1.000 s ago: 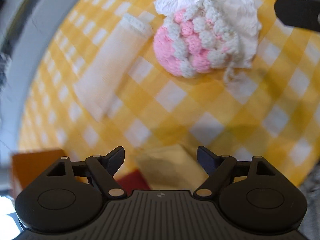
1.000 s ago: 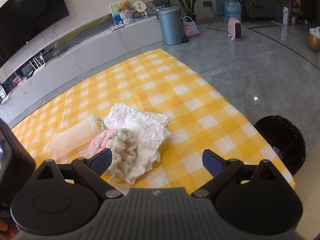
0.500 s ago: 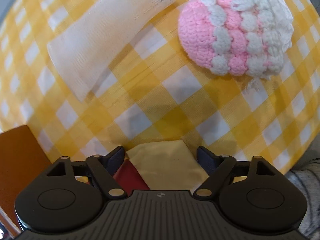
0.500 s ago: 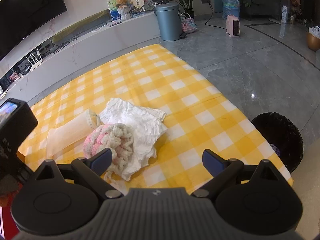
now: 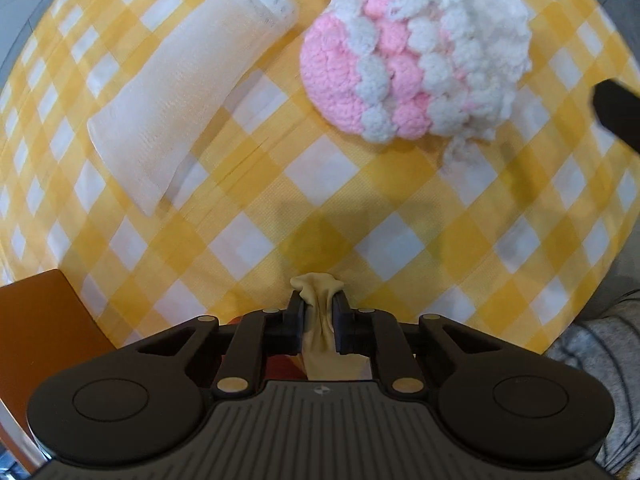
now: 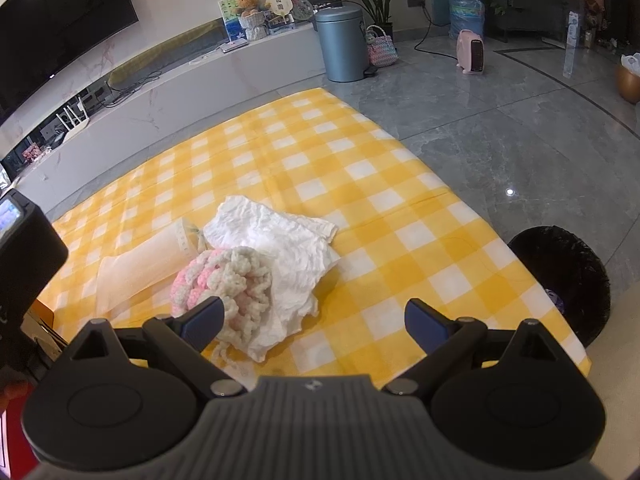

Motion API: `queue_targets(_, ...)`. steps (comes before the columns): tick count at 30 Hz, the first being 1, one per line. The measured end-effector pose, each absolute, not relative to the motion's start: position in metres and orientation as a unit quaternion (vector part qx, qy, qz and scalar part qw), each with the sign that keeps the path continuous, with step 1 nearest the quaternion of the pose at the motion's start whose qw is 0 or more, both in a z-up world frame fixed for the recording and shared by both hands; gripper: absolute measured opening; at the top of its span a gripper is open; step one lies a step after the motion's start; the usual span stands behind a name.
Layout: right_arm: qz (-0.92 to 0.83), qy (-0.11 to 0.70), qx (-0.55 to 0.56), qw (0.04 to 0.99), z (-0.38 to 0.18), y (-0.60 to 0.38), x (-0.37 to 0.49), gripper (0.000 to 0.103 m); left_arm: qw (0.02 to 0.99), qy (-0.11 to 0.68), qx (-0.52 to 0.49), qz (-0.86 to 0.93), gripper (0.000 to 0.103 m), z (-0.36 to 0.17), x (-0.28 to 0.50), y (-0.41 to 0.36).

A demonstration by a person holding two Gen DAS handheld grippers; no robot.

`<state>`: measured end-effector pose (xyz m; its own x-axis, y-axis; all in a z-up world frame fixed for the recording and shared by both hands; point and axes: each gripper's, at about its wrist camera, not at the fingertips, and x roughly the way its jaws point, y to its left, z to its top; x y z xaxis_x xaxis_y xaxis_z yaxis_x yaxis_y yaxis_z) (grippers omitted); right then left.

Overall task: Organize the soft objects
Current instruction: 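Grasp the pink-and-white crochet ball with the right gripper, then carry the tan cloth and crochet ball over the white box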

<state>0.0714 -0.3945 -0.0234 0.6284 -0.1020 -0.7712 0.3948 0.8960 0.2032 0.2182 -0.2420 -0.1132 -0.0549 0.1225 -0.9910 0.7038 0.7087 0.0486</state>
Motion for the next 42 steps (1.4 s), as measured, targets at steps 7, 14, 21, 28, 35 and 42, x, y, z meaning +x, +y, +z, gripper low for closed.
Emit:
queue_targets(7,-0.091,0.391,0.207,0.892,-0.025,-0.390,0.079,0.083,0.696,0.647,0.218,-0.225,0.015,-0.070,0.197,-0.225)
queue_targets(14,-0.047,0.409,0.218,0.885,-0.041,-0.378,0.102,0.070,0.772,0.562,0.148,-0.257,0.015,0.000,0.178,-0.194)
queue_targets(21,-0.077,0.413,0.201,0.885,-0.051,-0.370,0.120,0.068,0.820,0.490,0.180,-0.235,0.015,0.032,0.155,-0.177)
queue_targets(28,-0.082,0.424,0.181,0.883,-0.061,-0.361,0.131,0.043,0.865,0.431,0.166,-0.196,0.015,0.047,0.141,-0.160)
queue_targets(35,-0.052,0.404,0.155,0.900,-0.033,-0.354,0.115,0.010,0.883,0.403,0.141,-0.195,0.015,0.051,0.125,-0.147)
queue_targets(42,0.026,0.430,0.096,0.897,-0.010,-0.327,0.088,0.008,0.883,0.410,0.112,-0.202,0.015,0.038,0.126,-0.145)
